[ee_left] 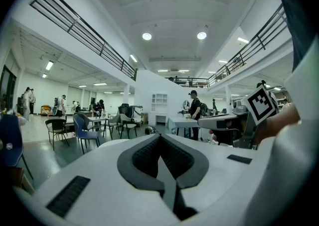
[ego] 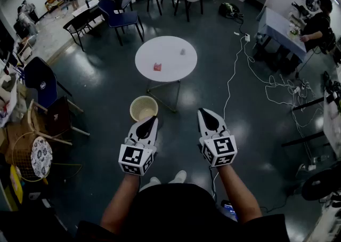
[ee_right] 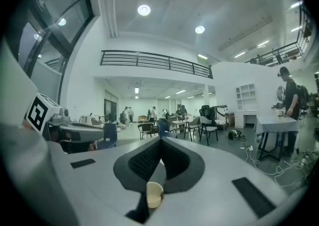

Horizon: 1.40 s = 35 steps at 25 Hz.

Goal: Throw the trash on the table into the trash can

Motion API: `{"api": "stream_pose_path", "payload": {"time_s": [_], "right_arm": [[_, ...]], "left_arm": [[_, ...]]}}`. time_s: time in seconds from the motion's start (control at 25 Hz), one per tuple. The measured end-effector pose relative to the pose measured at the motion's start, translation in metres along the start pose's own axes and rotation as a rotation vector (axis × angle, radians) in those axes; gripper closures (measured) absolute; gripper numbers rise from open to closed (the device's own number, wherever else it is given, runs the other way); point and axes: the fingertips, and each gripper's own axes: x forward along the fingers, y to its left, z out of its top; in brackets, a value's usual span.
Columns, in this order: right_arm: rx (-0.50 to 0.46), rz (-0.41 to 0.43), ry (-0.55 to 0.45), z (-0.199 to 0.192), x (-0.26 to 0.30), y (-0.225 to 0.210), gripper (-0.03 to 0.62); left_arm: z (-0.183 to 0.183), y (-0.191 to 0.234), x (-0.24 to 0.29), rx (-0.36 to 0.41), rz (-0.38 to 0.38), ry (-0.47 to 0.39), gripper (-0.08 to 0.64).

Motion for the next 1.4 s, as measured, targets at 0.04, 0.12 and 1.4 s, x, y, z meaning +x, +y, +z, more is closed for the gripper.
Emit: {"api": "stream_pose_path", "payload": {"time_s": [0.04,0.12,1.4], "right_arm": [[0.000,0.002,-0.001,-0.002,0.000,-0.003,0.575],[0.000,0.006,-0.008,-0.005,-0.001,-0.008,0.575],[0.000,-0.003,0.047,-0.011,0.127,-0.053,0.575]], "left_arm": [[-0.002,-0.002,0.002,-0.001,0.004,-0.002,0.552],[-0.005,-0.005,0.006,-0.002,0.011,-0.006,0.552],[-0.013,0.092,0.109,-0.036,-0.003,0.050,0.552]]}}
